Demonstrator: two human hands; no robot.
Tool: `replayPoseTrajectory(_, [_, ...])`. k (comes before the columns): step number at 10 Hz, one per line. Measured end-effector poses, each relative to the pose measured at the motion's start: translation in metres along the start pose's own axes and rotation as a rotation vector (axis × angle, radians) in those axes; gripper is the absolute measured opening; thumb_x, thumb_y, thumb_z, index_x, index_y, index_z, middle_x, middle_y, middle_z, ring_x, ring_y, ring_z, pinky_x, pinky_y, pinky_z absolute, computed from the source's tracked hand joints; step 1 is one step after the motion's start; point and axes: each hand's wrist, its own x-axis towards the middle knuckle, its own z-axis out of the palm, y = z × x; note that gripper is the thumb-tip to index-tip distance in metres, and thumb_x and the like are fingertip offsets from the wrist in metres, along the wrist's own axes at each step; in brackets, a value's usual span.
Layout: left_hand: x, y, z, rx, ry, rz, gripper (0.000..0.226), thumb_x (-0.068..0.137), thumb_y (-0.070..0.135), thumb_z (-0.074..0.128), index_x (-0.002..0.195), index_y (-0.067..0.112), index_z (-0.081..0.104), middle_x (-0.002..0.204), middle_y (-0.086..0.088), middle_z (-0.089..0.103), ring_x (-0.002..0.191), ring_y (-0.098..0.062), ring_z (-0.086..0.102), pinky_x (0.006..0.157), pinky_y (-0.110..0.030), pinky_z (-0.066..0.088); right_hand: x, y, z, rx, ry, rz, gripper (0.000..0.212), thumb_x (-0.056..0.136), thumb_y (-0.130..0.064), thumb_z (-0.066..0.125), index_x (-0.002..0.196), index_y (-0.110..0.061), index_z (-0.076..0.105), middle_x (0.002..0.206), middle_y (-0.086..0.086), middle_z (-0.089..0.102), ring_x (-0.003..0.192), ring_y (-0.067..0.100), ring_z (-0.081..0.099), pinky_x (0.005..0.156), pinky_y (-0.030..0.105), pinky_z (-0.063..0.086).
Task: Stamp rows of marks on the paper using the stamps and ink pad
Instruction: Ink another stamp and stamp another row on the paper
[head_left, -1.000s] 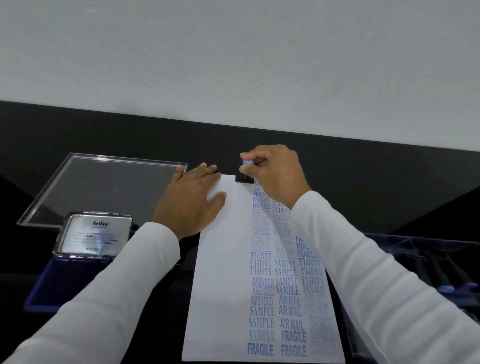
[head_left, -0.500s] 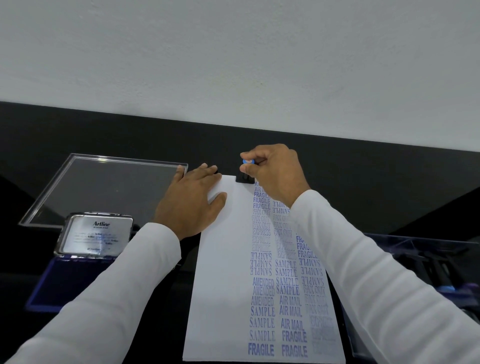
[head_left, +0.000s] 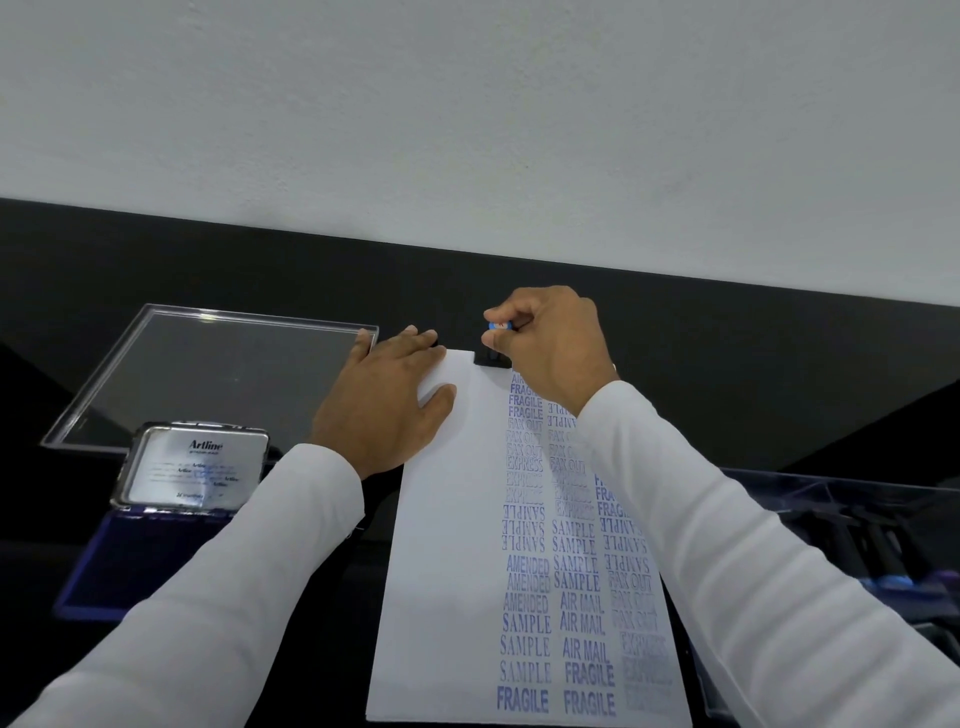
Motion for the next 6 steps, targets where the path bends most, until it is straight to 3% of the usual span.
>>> replayPoseTrajectory(2, [-0.0006,0.0008,-0.0014,-0.026,0.018,0.007,0.058,0.1,0.05,0.048,0.15,0.023,0.044,0.16,0.005,0.036,0.151,-0.015,0.026,0.126,-0.049,0.005,0.0041,0.0008,0.0006,0.028,0.003,0.01,0.014,0.086,-0.021,0.077,0.099,-0.016,0.076,0.092,-0.002,0.071,0.08,0.012,0.067,0.083,0.036,0.06])
replayPoseTrajectory(6, [0.0001,-0.0003,-0.0003,-0.017,0.007,0.002,0.059,0.1,0.052,0.048,0.151,0.024,0.042,0.161,0.005,0.035,0.151,-0.015,0.025,0.126,-0.048,0.004,-0.0013,0.0032,0.003,0.007,0.002,-0.036,0.011,0.086,-0.019,0.076,0.097,-0.015,0.075,0.099,-0.003,0.074,0.082,0.009,0.067,0.086,0.03,0.058])
